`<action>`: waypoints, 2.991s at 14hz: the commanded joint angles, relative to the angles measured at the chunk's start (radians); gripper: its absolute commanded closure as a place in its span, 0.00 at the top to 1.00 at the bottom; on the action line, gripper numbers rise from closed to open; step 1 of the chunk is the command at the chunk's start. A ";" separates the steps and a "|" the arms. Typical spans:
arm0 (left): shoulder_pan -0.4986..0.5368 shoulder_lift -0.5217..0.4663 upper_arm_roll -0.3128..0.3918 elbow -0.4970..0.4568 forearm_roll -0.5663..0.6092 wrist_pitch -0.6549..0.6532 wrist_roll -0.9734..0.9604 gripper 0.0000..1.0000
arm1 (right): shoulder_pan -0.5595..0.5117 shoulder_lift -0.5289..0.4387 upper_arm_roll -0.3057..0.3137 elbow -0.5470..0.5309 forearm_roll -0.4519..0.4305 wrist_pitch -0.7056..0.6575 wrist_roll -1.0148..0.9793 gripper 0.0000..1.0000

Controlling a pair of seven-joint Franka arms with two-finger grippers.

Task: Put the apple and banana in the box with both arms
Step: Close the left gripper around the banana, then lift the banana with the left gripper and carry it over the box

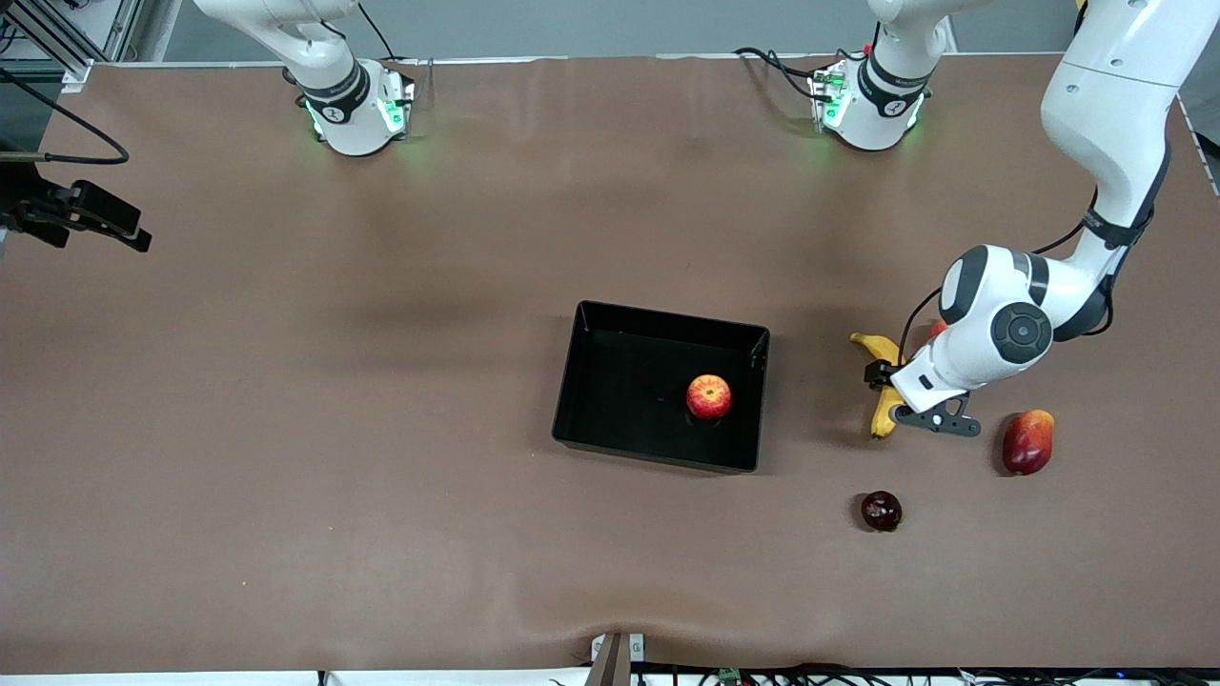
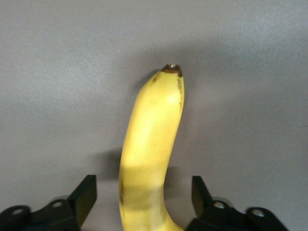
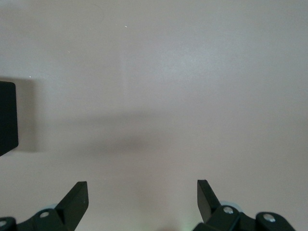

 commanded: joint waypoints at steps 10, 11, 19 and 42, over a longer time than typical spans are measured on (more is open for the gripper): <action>0.000 -0.091 -0.025 0.029 0.012 -0.068 -0.002 0.00 | 0.000 -0.008 0.002 -0.004 0.002 0.004 0.011 1.00; 0.001 -0.105 -0.040 0.059 0.009 -0.120 -0.002 0.00 | 0.000 -0.008 0.002 -0.004 0.004 0.004 0.011 1.00; -0.035 -0.102 -0.155 0.410 -0.106 -0.480 -0.140 0.00 | -0.003 -0.008 0.002 -0.004 0.002 0.004 0.011 1.00; -0.770 0.251 0.141 0.753 -0.115 -0.356 -0.792 0.00 | -0.005 -0.008 0.002 -0.001 0.002 0.002 0.011 1.00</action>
